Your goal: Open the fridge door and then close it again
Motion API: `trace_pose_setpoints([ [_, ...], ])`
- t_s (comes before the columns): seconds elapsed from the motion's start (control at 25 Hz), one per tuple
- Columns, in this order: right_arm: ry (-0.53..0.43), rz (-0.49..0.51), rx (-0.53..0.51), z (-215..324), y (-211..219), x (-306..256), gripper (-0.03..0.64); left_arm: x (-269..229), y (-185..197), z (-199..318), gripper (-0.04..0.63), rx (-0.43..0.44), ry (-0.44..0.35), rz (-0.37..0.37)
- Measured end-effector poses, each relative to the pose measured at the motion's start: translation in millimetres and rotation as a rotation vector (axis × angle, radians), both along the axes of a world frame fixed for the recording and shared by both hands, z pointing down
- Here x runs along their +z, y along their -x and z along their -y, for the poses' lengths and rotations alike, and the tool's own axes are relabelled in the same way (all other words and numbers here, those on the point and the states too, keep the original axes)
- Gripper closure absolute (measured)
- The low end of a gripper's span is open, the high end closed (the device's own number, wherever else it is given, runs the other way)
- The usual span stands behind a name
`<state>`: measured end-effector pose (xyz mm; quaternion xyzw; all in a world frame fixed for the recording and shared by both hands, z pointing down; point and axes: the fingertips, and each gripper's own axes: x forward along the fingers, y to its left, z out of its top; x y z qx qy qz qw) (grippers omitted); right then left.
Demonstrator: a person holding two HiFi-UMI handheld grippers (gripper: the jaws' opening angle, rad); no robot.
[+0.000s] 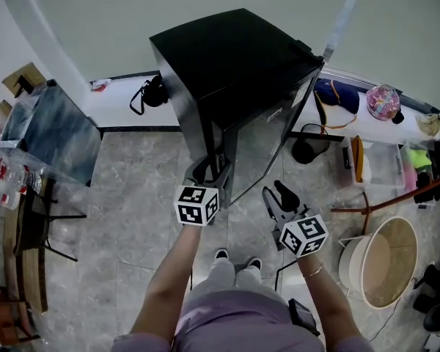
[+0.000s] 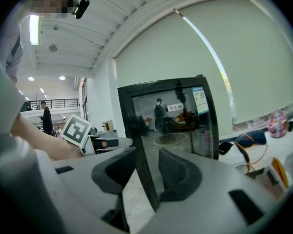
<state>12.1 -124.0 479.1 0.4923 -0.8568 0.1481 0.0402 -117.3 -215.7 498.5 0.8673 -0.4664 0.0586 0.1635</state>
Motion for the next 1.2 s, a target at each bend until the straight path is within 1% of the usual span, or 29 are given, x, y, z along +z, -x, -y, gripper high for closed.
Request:
trace_pose_setpoints([
  [0.28, 0.005, 0.004, -0.002, 12.1, 11.7, 3.3, 0.483, 2.5, 10.3, 15.2, 0.353, -0.027, 0.004, 0.0],
  [0.44, 0.007, 0.01, -0.003, 18.0, 16.4, 3.2, 0.488, 2.4, 16.7, 23.8, 0.354, -0.046, -0.002, 0.014],
  [0.6, 0.013, 0.013, -0.001, 21.4, 15.8, 5.8, 0.494, 3.6, 22.6, 33.2, 0.37, -0.084, -0.002, 0.029],
  [0.72, 0.013, 0.014, 0.003, 23.2, 12.9, 5.9, 0.495, 4.4, 23.1, 38.2, 0.371, -0.09, 0.009, 0.027],
  [0.84, 0.009, 0.017, 0.009, 23.2, 10.6, 2.9, 0.5, 3.8, 23.0, 38.4, 0.371, -0.09, 0.006, 0.038],
  [1.0, 0.004, 0.022, 0.016, 19.2, 6.7, -1.9, 0.503, 2.1, 24.7, 36.5, 0.374, -0.114, 0.009, 0.046],
  [1.16, 0.004, 0.026, 0.029, 10.3, -1.7, -5.2, 0.506, -1.4, 24.9, 28.0, 0.408, -0.144, 0.015, 0.042],
  [1.2, 0.003, 0.026, 0.033, 7.1, -4.8, -6.1, 0.507, -2.6, 24.3, 23.8, 0.408, -0.147, 0.014, 0.042],
])
